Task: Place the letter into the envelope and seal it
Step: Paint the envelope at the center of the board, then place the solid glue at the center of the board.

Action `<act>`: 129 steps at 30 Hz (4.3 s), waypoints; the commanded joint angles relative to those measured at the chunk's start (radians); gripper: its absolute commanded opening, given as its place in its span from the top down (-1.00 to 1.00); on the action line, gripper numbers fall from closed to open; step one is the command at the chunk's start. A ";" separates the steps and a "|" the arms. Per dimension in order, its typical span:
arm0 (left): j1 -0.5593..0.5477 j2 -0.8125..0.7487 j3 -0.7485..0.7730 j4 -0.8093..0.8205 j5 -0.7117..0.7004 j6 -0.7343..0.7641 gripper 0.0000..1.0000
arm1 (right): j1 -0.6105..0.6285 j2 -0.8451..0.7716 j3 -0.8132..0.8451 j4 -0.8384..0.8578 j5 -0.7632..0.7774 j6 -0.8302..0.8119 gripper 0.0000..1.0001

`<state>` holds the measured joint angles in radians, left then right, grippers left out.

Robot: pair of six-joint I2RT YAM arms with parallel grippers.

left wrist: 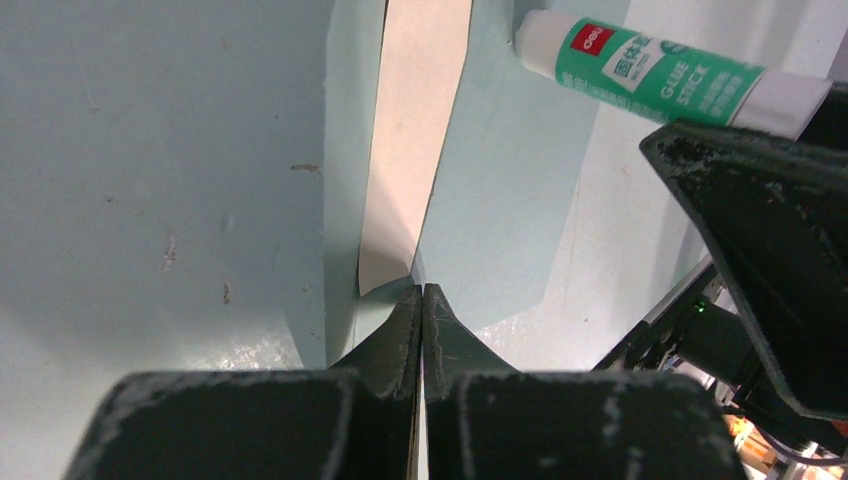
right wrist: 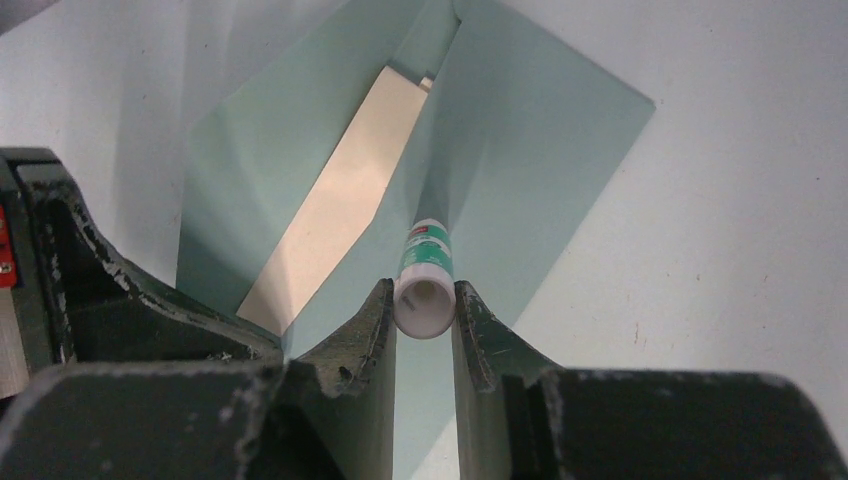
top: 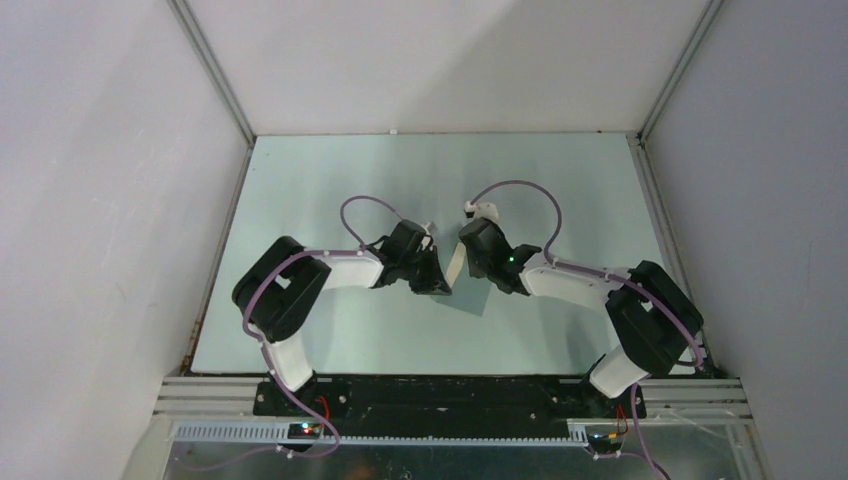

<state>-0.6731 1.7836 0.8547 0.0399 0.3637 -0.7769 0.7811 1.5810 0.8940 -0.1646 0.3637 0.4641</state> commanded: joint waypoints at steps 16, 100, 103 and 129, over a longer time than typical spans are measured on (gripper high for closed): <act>0.018 0.007 -0.010 -0.046 -0.024 0.037 0.97 | 0.014 0.023 0.027 -0.019 -0.060 -0.037 1.00; 0.029 -0.137 0.083 -0.195 0.001 0.109 0.94 | -0.116 -0.228 -0.206 0.401 0.040 -0.011 1.00; 0.027 -0.168 0.143 -0.269 0.008 0.134 0.85 | -0.166 -0.277 -0.205 0.320 0.024 0.041 1.00; 0.183 0.094 0.400 -0.297 -0.128 0.154 0.84 | -0.395 -0.409 -0.283 0.046 -0.359 0.278 1.00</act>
<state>-0.4461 1.8542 1.1912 -0.2718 0.2123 -0.6613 0.4412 1.1652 0.6250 -0.1699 0.1642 0.7086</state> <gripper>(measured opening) 0.081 0.227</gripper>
